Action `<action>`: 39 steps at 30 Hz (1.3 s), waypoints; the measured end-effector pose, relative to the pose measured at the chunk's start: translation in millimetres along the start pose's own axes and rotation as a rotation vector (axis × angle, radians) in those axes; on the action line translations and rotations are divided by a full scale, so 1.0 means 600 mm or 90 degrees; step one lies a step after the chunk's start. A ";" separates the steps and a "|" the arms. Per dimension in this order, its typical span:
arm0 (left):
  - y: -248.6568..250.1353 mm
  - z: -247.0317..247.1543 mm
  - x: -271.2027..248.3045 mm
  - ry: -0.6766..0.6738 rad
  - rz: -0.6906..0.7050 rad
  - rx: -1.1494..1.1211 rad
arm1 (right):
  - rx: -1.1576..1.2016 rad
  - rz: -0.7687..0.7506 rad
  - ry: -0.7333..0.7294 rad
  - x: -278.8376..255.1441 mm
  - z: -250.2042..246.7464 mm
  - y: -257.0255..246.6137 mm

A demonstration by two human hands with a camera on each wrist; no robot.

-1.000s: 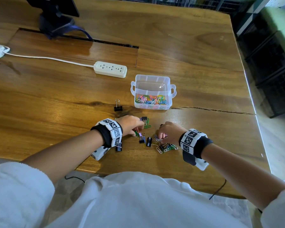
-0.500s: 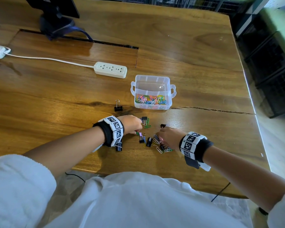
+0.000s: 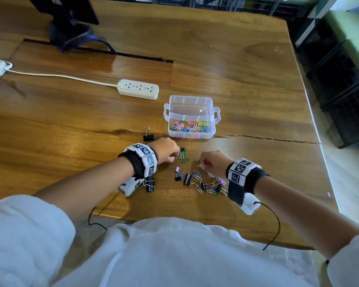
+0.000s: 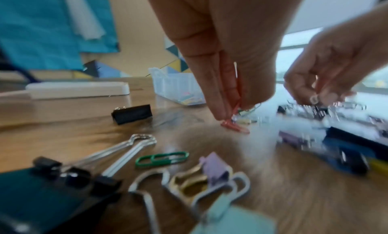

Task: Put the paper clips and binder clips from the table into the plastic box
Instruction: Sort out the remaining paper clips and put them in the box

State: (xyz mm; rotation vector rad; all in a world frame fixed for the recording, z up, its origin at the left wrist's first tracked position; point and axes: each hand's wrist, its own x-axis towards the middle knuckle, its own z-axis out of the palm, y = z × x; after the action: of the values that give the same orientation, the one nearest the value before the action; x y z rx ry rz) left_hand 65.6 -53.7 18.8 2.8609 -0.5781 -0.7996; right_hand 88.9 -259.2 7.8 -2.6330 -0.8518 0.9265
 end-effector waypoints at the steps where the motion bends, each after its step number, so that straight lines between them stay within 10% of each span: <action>1: -0.005 -0.005 -0.001 0.044 -0.017 -0.057 | 0.018 0.014 0.027 0.007 -0.012 0.000; 10: -0.032 -0.076 0.024 0.252 -0.108 -0.237 | 0.173 0.096 0.255 0.088 -0.130 0.015; 19: -0.040 -0.100 0.055 0.256 -0.136 -0.229 | 0.353 0.191 0.293 0.106 -0.133 0.027; 32: -0.032 -0.095 0.053 0.262 -0.107 -0.279 | 0.141 0.049 0.285 0.071 -0.111 -0.003; 39: -0.019 -0.040 0.005 0.059 0.018 -0.064 | -0.064 -0.016 0.042 0.053 -0.049 -0.037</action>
State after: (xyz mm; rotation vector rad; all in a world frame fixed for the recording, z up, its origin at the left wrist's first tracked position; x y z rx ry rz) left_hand 84.2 -44.4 35.3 2.7751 -0.5498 -0.6686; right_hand 117.7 -222.8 23.0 -2.7141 -0.9364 0.8057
